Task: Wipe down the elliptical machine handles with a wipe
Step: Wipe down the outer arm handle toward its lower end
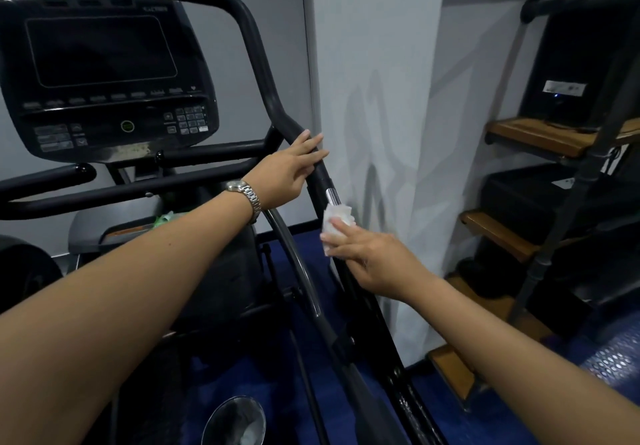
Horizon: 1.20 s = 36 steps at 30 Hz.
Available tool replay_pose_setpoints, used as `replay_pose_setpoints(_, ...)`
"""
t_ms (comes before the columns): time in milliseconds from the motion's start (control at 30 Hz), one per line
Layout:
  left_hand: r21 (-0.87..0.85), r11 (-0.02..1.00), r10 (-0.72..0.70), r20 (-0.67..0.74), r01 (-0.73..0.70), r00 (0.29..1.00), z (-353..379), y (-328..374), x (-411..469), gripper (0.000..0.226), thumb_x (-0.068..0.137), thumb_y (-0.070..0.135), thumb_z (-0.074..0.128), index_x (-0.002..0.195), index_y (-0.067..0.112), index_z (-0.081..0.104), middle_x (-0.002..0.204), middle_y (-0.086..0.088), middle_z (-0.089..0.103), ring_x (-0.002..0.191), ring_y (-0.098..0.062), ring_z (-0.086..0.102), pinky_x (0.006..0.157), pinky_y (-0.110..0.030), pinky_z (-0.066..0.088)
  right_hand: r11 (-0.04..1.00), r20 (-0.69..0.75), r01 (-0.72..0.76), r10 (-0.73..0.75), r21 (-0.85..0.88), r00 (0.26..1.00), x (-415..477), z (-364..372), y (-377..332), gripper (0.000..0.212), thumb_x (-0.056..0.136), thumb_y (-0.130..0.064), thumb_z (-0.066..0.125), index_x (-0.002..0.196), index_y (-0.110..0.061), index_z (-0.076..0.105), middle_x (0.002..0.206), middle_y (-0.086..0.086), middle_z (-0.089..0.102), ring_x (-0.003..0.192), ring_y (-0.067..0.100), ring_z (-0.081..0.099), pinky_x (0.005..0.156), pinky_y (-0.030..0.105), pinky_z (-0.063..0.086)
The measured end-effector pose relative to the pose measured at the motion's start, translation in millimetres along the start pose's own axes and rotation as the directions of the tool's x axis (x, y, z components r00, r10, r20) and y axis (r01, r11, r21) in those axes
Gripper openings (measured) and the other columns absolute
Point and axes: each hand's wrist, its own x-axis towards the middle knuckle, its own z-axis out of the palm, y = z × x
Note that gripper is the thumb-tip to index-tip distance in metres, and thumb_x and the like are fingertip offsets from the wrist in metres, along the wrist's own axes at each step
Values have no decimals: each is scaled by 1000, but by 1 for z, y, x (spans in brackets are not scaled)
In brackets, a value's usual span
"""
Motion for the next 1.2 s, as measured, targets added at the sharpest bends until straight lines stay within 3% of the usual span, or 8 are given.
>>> replay_pose_setpoints(200,-6,1000,-3,-19,3,1000,0,3,-1,46,95,9,42,139,20,43,154,4,22,144,-13,8,105,-38,39,995,56,-102,102,-7,993,28,-4,-11,37,85,-14,42,105,-16,73,132,-4,60,133,17,45,90,45,53)
replay_pose_setpoints(333,15,1000,-14,33,13,999,-3,2,1,45,97,12,41,141,22,41,155,5,20,144,-11,5,109,-36,34,998,63,36,-34,-41,997,10,-6,-4,32,79,-10,46,88,-16,76,116,-7,69,128,20,51,81,48,57)
replay_pose_setpoints(433,18,1000,-11,29,11,1000,-4,1,0,45,97,12,41,141,21,40,155,4,20,144,-12,5,110,-36,32,999,-17,-30,29,-13,999,20,-13,2,36,80,-14,43,88,-20,77,117,-5,69,123,20,56,83,45,57)
replay_pose_setpoints(600,16,1000,-17,30,16,999,-2,2,0,45,97,12,41,141,21,40,155,5,20,144,-12,6,109,-36,33,993,154,65,-49,-101,987,26,4,-12,35,77,-10,41,83,-9,76,123,3,66,126,24,53,82,47,56)
replay_pose_setpoints(667,17,1000,-15,33,15,999,-4,2,1,45,97,12,41,141,21,41,155,5,20,144,-11,6,109,-37,32,997,21,63,-62,-40,998,11,-3,-4,34,77,-11,44,84,-17,77,116,-3,70,116,21,62,73,41,60)
replay_pose_setpoints(767,11,1000,-18,3,18,1000,-3,4,0,45,96,11,41,140,20,42,155,4,21,144,-12,7,107,-35,35,974,-139,-140,166,181,976,17,-11,0,40,80,-14,45,106,-25,74,122,-2,65,92,21,71,75,35,58)
replay_pose_setpoints(867,12,999,-31,-4,31,1000,-2,6,0,46,95,9,42,140,20,42,155,4,22,144,-13,7,106,-36,37,935,-157,-206,259,289,953,19,1,-8,42,80,-7,47,112,-18,72,127,-4,60,120,13,56,90,23,52)
replay_pose_setpoints(1200,-36,992,-125,-74,123,989,4,21,0,42,96,12,42,137,16,46,153,2,27,144,-14,12,114,-39,25,894,-197,-253,341,369,919,8,9,-14,39,83,-2,52,112,-18,71,126,-3,61,103,9,63,80,-2,40)
